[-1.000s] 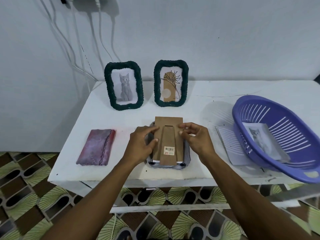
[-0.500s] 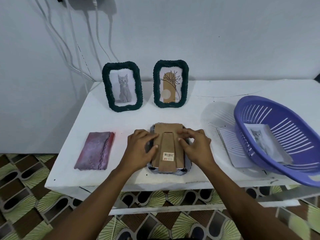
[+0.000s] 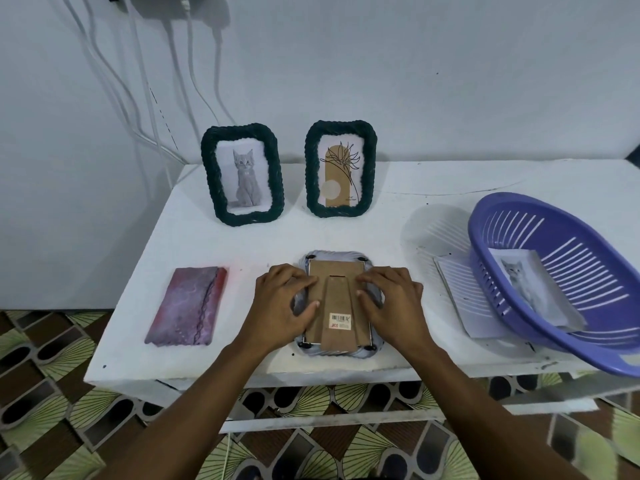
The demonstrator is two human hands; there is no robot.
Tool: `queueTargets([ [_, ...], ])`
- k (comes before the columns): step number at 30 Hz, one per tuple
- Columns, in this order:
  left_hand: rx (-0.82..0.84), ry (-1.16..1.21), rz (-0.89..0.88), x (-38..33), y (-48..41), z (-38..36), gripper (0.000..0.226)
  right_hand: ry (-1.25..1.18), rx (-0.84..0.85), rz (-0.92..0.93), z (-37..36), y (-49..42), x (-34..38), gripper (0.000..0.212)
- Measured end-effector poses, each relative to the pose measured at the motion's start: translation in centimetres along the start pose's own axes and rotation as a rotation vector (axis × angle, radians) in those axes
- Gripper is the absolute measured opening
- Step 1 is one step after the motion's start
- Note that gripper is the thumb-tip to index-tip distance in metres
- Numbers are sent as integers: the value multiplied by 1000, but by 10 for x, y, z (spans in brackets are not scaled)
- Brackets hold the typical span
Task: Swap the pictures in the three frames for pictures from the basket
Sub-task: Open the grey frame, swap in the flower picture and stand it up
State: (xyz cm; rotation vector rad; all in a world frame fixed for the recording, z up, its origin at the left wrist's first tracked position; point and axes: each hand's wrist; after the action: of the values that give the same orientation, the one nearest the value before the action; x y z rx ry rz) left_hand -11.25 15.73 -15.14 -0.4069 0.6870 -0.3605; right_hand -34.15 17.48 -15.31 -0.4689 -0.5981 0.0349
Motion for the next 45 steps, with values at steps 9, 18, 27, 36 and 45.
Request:
queueTargets([
  [9,-37,39,79,3,-31,-10,37,-90,-51,-95,-6,-34,-7,14],
  [18,65,-26,126,20,-58,-19,35,-20,118,-71,-12,-59,-20,27],
  [27,75,77,163,16,-50,-9,38,-120,97,-63,-6,-50,-25,37],
  [36,255,125,-45,4,26,24,61,-95,329,284,49,8,-35,49],
  [45,195,143,-41,5,21,20,55,-135,310,241,47,15,-32,54],
])
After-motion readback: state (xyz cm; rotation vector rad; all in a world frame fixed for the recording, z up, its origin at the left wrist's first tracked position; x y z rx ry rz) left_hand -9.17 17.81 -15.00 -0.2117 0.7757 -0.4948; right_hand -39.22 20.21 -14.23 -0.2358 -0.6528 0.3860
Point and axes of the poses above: each hand's wrist, its own y-axis away from the middle knuckle, its own z-axis out of the back of the hand, x = y × z, and after that the axes turned 11 degrees about -x, right-handed
